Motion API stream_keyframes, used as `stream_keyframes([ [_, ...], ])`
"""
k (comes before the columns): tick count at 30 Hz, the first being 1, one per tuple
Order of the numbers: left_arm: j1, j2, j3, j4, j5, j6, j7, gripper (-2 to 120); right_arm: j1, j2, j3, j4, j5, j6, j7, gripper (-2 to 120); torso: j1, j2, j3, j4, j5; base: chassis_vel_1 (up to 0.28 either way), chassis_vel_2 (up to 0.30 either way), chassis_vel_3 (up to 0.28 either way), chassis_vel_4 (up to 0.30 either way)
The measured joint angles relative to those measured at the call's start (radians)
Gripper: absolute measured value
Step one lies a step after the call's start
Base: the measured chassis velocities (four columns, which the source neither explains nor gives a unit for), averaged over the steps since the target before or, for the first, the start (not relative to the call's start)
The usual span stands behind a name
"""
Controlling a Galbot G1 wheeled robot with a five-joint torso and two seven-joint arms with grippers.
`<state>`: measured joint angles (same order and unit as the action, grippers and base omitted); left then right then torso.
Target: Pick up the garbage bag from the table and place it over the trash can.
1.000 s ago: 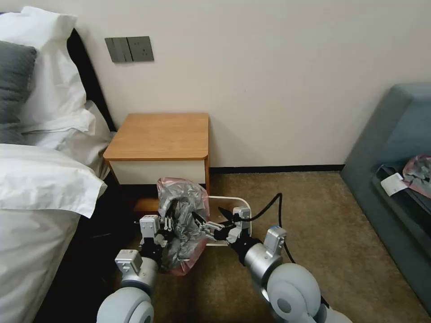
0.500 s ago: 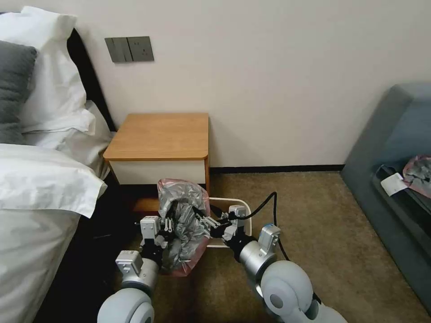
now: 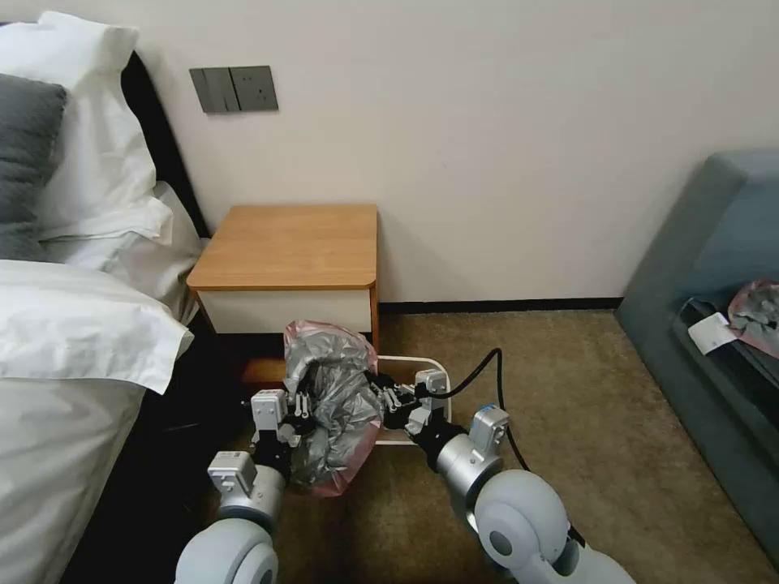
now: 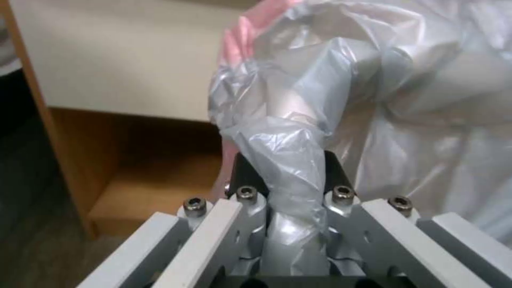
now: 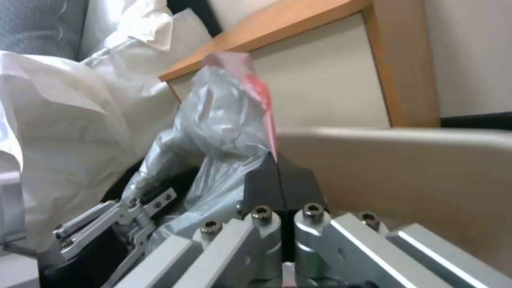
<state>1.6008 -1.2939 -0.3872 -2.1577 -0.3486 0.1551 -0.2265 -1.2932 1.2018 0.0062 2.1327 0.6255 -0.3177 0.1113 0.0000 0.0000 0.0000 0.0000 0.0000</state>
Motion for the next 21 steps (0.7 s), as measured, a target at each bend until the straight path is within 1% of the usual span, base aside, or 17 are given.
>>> stream_keyframes([
  [5, -0.002, 0.001, -0.004, 0.016, -0.010, -0.005, -0.001, 9, -0.031, -0.023, 0.052, 0.009, -0.019, 0.030, -0.019, 0, 0.000, 0.000, 0.000, 0.0000, 0.0000, 0.000, 0.000, 0.000, 0.000],
  [12, -0.006, 0.001, -0.006, 0.018, -0.019, -0.007, -0.001, 9, -0.065, -0.047, 0.101, 0.014, -0.040, 0.055, -0.045, 0, 0.000, 0.000, 0.000, -0.0001, 0.0001, 0.000, 0.000, 0.000, 0.000],
  [15, -0.006, 0.006, -0.010, 0.018, -0.027, -0.011, -0.002, 9, -0.089, -0.066, 0.146, 0.018, -0.050, 0.076, -0.070, 0, 0.000, 0.000, 0.000, -0.0001, 0.0001, 0.000, 0.000, 0.000, 0.000],
  [21, -0.005, 0.014, -0.019, 0.016, -0.035, -0.014, -0.003, 9, -0.106, -0.091, 0.196, 0.022, -0.052, 0.086, -0.076, 0, 0.000, 0.000, 0.000, -0.0001, 0.0001, 0.000, 0.000, 0.000, 0.000],
])
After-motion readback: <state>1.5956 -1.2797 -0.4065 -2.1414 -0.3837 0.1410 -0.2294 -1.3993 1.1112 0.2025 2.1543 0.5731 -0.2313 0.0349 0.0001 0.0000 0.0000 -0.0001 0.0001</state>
